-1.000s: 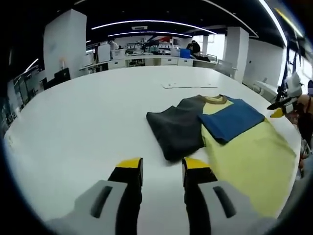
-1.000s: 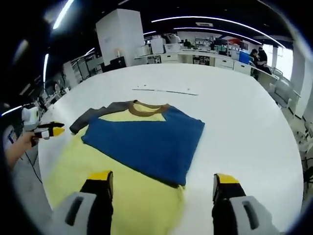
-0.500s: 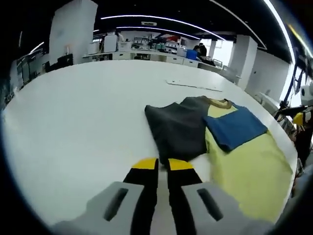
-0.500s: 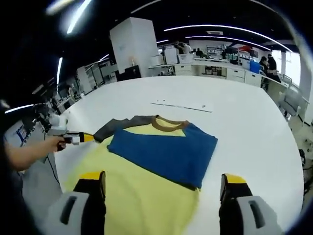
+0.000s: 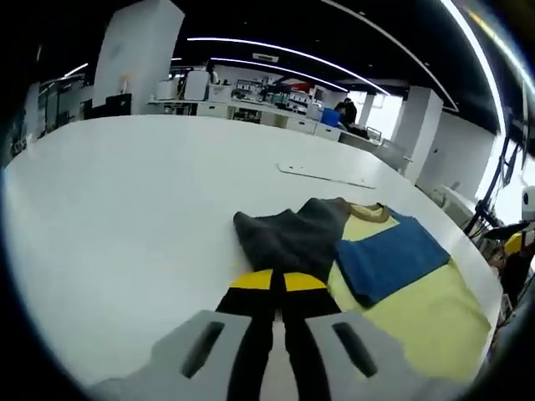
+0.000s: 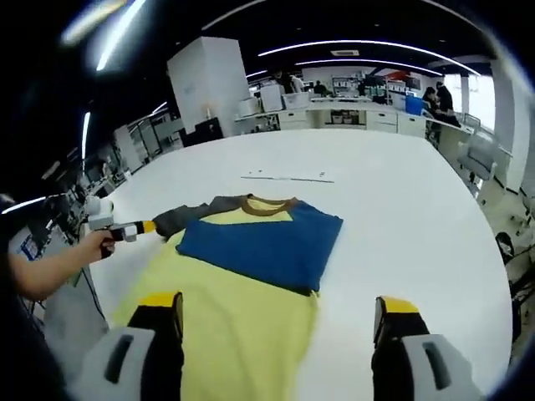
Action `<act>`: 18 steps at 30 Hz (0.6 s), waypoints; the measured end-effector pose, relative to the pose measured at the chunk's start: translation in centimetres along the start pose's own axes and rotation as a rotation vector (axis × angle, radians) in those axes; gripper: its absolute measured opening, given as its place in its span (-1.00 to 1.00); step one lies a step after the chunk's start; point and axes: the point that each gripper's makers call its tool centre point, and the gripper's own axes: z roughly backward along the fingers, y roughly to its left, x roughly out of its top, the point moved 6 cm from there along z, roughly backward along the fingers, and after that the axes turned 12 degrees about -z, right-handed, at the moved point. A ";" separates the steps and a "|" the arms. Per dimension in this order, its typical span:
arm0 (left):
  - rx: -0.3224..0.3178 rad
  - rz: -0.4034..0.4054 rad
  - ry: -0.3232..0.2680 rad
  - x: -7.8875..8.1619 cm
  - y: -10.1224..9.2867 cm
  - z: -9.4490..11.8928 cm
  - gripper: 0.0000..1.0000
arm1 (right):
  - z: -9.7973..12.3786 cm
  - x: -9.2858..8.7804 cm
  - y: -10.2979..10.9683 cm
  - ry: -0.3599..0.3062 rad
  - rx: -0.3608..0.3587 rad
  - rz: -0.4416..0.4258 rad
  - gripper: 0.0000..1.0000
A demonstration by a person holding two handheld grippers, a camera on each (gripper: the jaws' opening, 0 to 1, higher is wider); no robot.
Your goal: Fold the garment on the visible template until the final outline fits inside the template.
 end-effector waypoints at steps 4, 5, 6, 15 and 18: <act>-0.049 -0.038 -0.043 2.0 -2.2 -0.6 -1.00 | 0.2 -0.9 0.0 0.009 0.003 -0.029 0.89; -0.061 -0.045 -0.057 2.4 -2.7 -0.6 -1.00 | 0.3 -1.1 0.0 0.011 0.005 -0.035 0.89; -0.080 -0.066 -0.068 3.0 -3.4 -0.8 -1.00 | 0.3 -1.2 0.0 0.011 0.004 -0.038 0.89; -0.211 -0.241 -0.054 3.6 -8.6 -2.8 -1.00 | 1.0 -1.8 -0.2 0.007 0.003 -0.063 0.88; -0.267 -0.315 -0.029 2.8 -10.4 -3.2 -1.00 | 1.1 -2.3 -0.3 0.013 -0.001 -0.069 0.88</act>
